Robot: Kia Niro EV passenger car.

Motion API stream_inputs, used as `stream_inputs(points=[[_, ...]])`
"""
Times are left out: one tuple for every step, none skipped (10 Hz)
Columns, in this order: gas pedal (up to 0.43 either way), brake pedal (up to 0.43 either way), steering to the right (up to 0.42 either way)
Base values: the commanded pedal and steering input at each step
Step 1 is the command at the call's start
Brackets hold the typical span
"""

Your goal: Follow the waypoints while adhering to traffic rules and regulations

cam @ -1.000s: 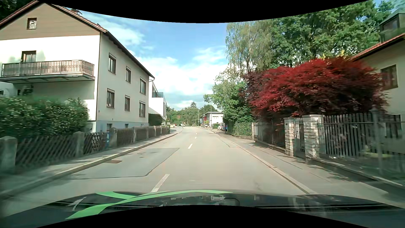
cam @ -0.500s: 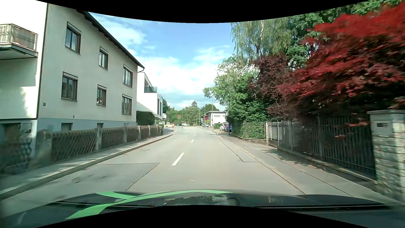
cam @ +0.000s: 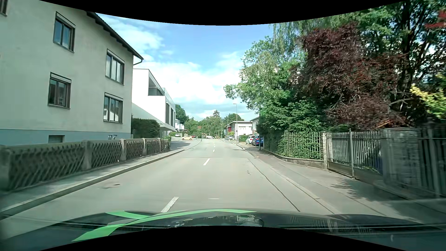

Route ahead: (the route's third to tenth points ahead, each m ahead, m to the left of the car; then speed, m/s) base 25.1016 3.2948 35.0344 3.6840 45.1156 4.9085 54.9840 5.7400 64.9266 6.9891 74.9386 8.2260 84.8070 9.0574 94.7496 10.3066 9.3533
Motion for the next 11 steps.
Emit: stream_inputs(points=[[0.11, 0.0, -0.019], [0.11, 0.0, -0.019], [0.11, 0.0, -0.019], [0.11, 0.0, -0.019], [0.11, 0.0, -0.019], [0.11, 0.0, -0.019], [0.118, 0.0, -0.019], [0.118, 0.0, -0.019], [0.118, 0.0, -0.019], [0.118, 0.0, -0.019], [0.118, 0.0, -0.017]])
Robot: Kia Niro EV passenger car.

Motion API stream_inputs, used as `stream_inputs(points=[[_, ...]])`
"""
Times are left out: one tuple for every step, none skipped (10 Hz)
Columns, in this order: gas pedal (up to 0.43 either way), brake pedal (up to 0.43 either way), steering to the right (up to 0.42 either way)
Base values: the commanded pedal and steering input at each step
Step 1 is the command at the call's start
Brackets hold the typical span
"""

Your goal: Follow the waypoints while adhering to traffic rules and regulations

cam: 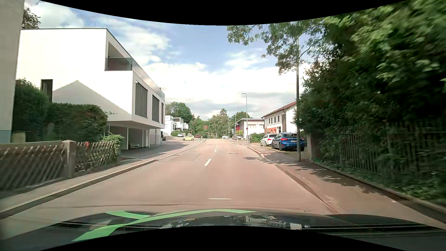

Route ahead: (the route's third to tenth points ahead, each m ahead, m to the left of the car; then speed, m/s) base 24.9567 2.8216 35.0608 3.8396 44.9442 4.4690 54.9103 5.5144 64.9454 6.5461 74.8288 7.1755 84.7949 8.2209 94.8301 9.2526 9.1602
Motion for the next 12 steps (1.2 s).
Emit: stream_inputs(points=[[0.118, 0.0, -0.014], [0.118, 0.0, -0.009], [0.118, 0.0, -0.007], [0.118, 0.0, -0.008], [0.13, 0.0, -0.007], [0.13, 0.0, -0.007], [0.13, 0.0, -0.007], [0.13, 0.0, -0.007], [0.13, 0.0, -0.007], [0.13, 0.0, -0.011], [0.13, 0.0, -0.015], [0.138, 0.0, -0.015]])
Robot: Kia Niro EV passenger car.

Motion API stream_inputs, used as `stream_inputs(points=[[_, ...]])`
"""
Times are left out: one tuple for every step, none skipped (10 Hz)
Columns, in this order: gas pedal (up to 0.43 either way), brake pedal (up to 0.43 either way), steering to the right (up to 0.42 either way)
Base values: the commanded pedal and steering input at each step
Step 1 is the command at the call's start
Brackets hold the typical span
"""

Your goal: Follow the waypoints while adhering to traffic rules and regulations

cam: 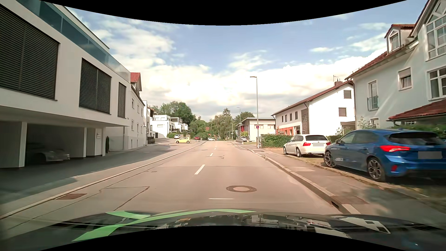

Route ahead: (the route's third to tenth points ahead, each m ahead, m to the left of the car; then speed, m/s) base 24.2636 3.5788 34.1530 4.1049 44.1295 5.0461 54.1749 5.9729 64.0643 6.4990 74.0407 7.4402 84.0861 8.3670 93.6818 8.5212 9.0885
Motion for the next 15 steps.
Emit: stream_inputs(points=[[0.157, 0.0, -0.016], [0.157, 0.0, -0.016], [0.157, 0.0, -0.016], [0.157, 0.0, -0.016], [0.157, 0.0, -0.016], [0.157, 0.0, -0.017], [0.157, 0.0, -0.017], [0.157, 0.0, -0.018], [0.157, 0.0, -0.018], [0.157, 0.0, -0.018], [0.157, 0.0, -0.017], [0.157, 0.0, -0.017], [0.157, 0.0, -0.016], [0.157, 0.0, -0.017], [0.157, 0.0, -0.016]])
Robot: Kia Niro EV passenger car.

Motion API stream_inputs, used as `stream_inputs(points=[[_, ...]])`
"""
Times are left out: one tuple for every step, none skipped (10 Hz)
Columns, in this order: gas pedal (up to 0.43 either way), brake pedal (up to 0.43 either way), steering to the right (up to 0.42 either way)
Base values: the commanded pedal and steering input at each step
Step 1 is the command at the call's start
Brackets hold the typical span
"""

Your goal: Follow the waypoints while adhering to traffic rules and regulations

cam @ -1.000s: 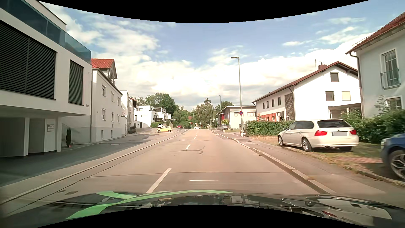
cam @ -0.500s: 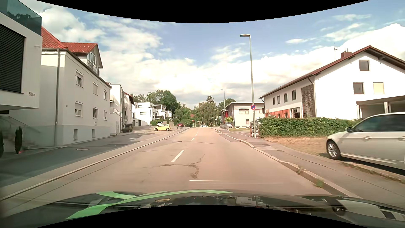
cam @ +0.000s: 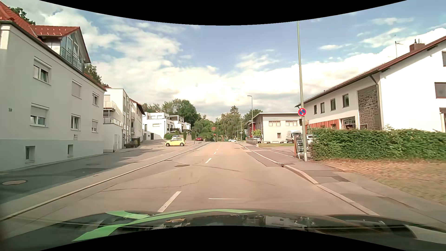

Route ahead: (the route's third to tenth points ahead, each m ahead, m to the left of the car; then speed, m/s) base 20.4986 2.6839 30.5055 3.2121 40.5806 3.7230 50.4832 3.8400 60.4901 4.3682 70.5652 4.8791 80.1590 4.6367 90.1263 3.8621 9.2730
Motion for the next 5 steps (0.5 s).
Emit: stream_inputs(points=[[0.157, 0.0, -0.016], [0.157, 0.0, -0.015], [0.157, 0.0, -0.014], [0.15, 0.0, -0.014], [0.15, 0.0, -0.014]])
